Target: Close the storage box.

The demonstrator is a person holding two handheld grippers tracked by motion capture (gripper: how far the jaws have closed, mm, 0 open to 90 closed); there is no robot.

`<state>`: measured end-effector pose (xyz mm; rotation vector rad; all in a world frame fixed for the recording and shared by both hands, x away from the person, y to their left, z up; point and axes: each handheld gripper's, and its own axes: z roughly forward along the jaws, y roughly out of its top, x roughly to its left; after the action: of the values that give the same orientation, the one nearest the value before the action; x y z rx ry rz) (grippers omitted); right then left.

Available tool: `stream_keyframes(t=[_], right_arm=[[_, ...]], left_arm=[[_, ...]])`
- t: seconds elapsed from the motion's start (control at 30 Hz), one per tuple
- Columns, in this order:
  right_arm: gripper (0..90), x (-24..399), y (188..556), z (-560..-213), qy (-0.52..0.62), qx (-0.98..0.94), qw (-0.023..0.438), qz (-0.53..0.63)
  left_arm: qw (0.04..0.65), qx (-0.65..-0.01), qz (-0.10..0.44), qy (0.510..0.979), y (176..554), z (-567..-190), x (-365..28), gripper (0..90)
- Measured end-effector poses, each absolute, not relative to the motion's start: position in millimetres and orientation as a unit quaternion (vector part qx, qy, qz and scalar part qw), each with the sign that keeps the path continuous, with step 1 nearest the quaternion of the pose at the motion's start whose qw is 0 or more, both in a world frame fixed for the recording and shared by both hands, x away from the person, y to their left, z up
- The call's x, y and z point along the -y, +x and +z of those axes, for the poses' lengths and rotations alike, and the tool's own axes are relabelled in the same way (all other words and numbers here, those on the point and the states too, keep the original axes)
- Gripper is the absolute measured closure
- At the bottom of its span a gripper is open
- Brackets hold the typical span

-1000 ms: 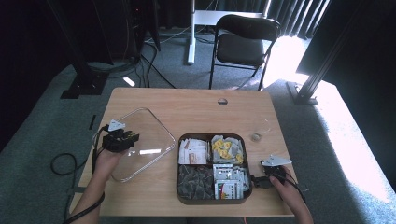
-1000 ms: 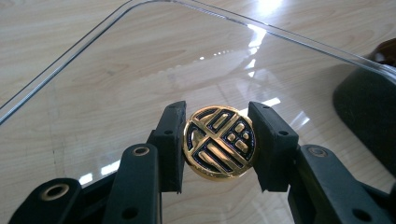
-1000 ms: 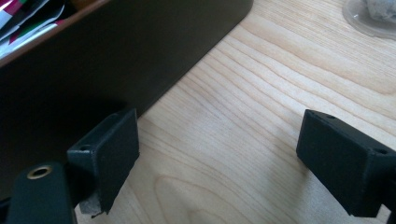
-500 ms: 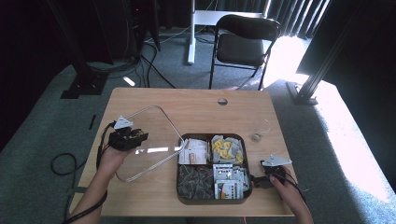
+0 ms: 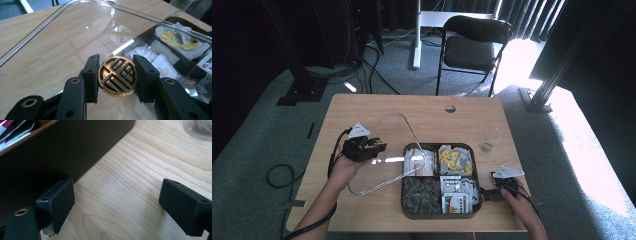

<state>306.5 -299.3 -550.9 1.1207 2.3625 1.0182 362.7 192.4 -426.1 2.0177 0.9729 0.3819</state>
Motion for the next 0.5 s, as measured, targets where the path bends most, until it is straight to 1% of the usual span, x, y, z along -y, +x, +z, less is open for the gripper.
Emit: stream_keyframes(t=[0.5], right_arm=[[12.5,299.3,306.6,-551.0,0.393,-0.830,0.168,0.358]], left_arm=[[0.434,-0.344,0.141,0.821,351.8,-417.0,-158.7,59.5]])
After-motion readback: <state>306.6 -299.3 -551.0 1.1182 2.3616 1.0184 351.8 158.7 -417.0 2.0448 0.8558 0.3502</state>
